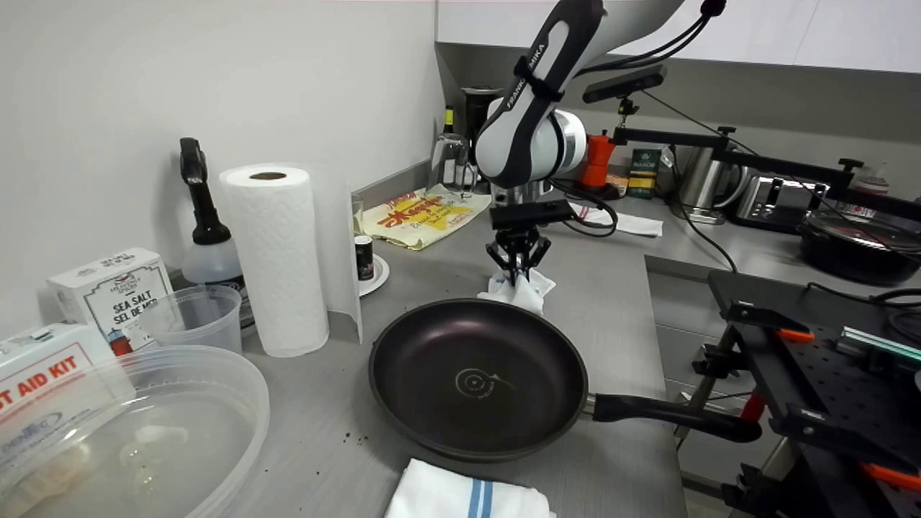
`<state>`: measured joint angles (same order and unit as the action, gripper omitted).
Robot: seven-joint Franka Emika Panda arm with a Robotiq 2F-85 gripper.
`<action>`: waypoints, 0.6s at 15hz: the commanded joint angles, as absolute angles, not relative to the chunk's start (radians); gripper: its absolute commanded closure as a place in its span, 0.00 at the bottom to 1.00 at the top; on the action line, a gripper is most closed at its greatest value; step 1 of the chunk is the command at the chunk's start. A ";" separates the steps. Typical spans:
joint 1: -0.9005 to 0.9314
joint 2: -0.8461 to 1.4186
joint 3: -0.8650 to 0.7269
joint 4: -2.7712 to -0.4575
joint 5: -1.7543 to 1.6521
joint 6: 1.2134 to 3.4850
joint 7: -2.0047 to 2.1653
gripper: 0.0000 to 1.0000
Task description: Use the tea towel on the right to wipe the pan
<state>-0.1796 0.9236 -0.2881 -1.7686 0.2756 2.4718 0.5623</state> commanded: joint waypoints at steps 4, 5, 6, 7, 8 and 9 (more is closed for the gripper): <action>-0.153 0.920 -0.299 -1.780 0.263 2.464 0.604 0.79; -0.151 0.919 -0.299 -1.781 0.261 2.456 0.605 0.61; -0.149 0.918 -0.300 -1.781 0.259 2.448 0.605 0.54; -0.148 0.918 -0.298 -1.780 0.257 2.440 0.602 0.47; -0.146 0.919 -0.299 -1.780 0.254 2.433 0.601 0.41; -0.143 0.919 -0.300 -1.777 0.250 2.422 0.602 0.32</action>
